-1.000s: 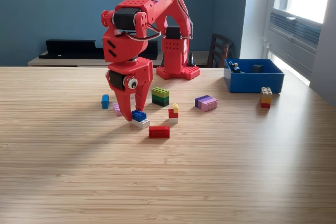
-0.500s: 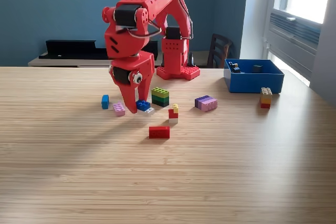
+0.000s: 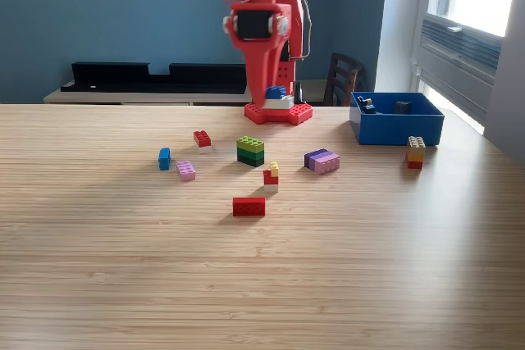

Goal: Grasp a lego block and put it in the bin.

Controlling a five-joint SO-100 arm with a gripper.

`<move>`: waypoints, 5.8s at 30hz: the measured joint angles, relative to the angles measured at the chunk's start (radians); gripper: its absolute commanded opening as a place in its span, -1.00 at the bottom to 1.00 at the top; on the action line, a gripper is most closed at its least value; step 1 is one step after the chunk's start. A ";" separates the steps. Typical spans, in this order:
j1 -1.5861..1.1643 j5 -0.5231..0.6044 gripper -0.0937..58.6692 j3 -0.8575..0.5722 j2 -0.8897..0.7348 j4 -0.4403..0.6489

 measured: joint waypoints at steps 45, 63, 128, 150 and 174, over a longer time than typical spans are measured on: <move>-1.247 -0.295 -0.03 0.209 0.049 0.058; -0.561 -0.103 -0.99 0.011 0.049 0.058; 0.080 0.239 -0.99 0.321 0.049 -0.298; 0.078 0.138 -0.99 0.321 0.049 -0.319; 0.051 0.138 -0.99 0.333 0.049 -0.337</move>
